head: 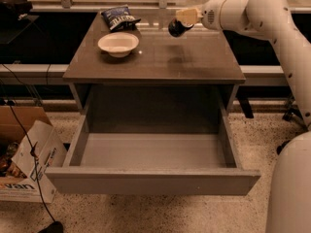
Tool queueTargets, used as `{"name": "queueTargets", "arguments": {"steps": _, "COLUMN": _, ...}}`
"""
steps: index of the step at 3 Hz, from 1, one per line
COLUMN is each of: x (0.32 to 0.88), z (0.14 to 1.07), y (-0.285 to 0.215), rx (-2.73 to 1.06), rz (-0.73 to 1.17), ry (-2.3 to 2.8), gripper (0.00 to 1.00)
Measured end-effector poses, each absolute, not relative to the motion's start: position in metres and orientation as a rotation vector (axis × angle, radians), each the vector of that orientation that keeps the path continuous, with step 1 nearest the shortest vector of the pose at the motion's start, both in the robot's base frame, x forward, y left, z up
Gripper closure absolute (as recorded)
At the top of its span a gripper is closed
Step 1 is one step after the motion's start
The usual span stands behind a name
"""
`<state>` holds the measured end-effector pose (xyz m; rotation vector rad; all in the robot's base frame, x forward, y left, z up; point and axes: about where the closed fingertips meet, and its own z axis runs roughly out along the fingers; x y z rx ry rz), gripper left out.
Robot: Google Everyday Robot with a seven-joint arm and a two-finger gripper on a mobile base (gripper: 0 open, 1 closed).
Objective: Place pepsi can into top drawer
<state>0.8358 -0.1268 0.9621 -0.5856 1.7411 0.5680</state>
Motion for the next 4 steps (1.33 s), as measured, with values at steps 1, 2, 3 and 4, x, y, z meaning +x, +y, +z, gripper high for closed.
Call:
{"name": "queueTargets", "arguments": {"steps": 1, "x": 0.821, "z": 0.971, "y": -0.124, "rx": -0.621, "rz": 0.578, "ry": 1.734, "gripper": 1.0}}
{"name": "queueTargets", "arguments": {"steps": 2, "x": 0.81, "z": 0.958, "y": -0.115, "rx": -0.648, "rz": 0.609, "ry": 1.774, "gripper": 1.0}}
{"name": "queueTargets", "arguments": {"steps": 3, "x": 0.8, "z": 0.95, "y": -0.107, "rx": -0.671, "rz": 0.653, "ry": 1.795, "gripper": 1.0}}
{"name": "queueTargets", "arguments": {"steps": 4, "x": 0.775, "z": 0.961, "y": -0.107, "rx": -0.665, "rz": 0.664, "ry": 1.786, "gripper": 1.0}}
